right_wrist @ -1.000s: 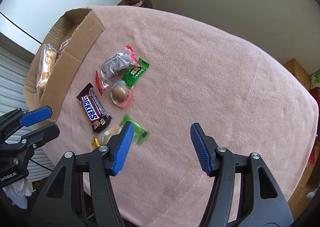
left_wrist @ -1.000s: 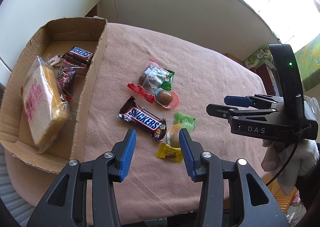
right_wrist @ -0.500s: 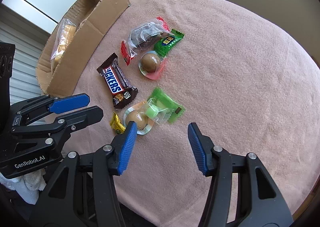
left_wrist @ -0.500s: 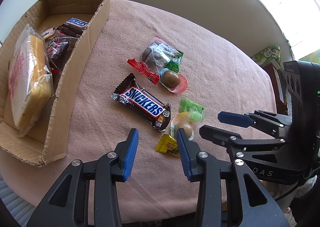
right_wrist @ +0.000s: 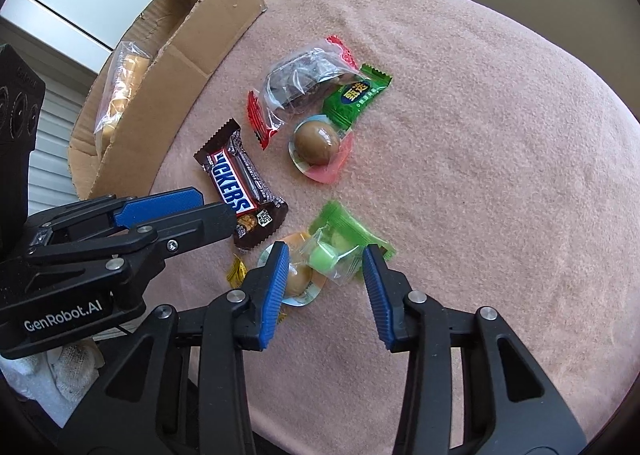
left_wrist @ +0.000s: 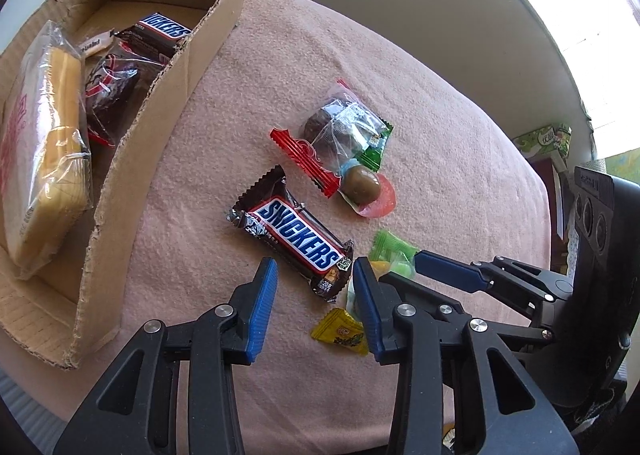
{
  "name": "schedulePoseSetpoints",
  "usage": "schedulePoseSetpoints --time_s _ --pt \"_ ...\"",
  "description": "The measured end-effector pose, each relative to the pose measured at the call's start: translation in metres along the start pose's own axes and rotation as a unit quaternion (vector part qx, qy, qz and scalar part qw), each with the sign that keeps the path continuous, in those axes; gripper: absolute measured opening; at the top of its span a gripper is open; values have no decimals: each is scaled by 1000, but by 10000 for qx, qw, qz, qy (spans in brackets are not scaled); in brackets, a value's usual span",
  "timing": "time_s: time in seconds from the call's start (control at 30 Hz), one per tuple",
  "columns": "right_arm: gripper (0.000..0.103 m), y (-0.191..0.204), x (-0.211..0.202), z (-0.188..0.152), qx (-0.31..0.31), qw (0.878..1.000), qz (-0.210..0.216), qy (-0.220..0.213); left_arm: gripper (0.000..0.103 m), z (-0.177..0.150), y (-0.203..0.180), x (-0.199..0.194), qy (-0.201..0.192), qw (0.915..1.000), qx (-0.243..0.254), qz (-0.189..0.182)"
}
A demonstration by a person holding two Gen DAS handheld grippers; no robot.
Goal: Organize snacks
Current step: 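Lower the left tool onto the large Snickers bar and close it, then lift the Snickers bar with the left tool and carry it over the box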
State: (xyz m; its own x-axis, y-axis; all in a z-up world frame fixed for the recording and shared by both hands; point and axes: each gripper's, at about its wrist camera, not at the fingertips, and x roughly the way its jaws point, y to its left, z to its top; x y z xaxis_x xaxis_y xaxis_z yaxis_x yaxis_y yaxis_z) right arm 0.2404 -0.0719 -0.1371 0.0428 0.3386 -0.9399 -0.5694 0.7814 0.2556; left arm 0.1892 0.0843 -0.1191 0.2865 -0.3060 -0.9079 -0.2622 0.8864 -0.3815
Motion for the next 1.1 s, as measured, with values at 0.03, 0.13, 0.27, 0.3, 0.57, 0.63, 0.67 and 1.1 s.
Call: schedulePoseSetpoints --time_s 0.03,0.13,0.27,0.3,0.57,0.63,0.67,1.1 --pt "41 0 0 0 -15 10000 5 2 38 1 0 2 26 10000 -36 16" --pt "41 3 3 3 -79 10000 -11 3 38 7 3 9 92 9998 -173 33" --pt "41 6 7 7 -166 9998 -70 2 41 14 4 18 153 9993 -334 111" --pt "41 7 8 8 -170 9998 -79 0 42 15 3 18 136 9993 -328 137" --pt "40 10 11 11 -219 9997 -116 1 42 21 -12 23 -44 9987 -15 513" --pt "38 12 11 12 -230 9997 -123 8 42 21 -19 25 -58 9980 91 621" --pt "36 12 12 12 -235 9996 -127 11 41 21 -24 27 -76 9976 153 667" --pt "25 4 11 1 -240 9996 -154 4 27 12 -19 19 -165 9973 359 621"
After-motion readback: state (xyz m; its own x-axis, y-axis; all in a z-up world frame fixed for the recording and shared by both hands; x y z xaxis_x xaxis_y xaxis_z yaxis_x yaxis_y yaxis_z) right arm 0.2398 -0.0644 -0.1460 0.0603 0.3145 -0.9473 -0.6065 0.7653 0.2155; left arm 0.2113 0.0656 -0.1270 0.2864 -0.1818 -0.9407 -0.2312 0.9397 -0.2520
